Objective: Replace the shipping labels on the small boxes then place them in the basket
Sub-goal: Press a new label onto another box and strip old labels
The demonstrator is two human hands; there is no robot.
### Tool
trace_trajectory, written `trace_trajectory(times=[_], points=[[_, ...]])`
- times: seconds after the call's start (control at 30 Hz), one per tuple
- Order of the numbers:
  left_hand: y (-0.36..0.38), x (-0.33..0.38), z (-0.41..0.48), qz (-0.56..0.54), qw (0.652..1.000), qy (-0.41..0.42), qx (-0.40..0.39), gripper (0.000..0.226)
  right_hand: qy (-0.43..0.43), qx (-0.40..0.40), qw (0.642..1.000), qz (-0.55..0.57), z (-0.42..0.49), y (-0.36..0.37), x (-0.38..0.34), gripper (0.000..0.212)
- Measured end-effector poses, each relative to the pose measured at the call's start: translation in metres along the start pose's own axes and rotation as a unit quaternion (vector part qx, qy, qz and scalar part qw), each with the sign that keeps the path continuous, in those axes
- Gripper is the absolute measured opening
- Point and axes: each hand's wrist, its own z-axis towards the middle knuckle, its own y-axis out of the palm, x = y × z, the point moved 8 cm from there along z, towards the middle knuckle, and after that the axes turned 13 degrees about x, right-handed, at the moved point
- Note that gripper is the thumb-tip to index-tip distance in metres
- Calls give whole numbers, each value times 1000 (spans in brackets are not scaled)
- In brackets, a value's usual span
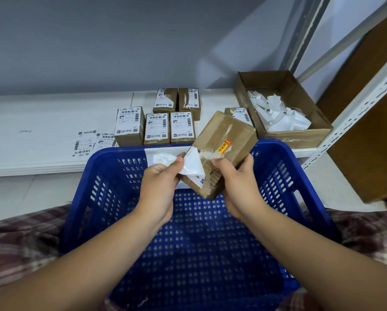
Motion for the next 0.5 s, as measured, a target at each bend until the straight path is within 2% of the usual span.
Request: trace_trajectory(times=[0.13, 0.27, 0.33, 0.4, 0.47, 0.5], points=[[1, 2, 0, -28, 1000, 9, -5, 24, 12, -1, 1000, 8, -1, 0, 1, 38], [-5, 5, 6, -11, 1000, 5, -3, 18, 18, -20, 999, -26, -2, 0, 1, 54], [-11, 15, 15, 90, 994, 65, 10, 27, 23, -20, 998, -49, 1, -3, 1, 75], [-11, 28, 15, 209, 967, 147, 7, 40, 24, -25, 996, -84, 4, -5, 4, 107], [-10, 37, 14, 276, 939, 205, 11, 45, 17, -30, 992, -120, 5, -6, 8, 133], [-11, 40, 13, 293, 930, 221, 19, 44, 16, -25, 991, -128, 6, -8, 9, 139]])
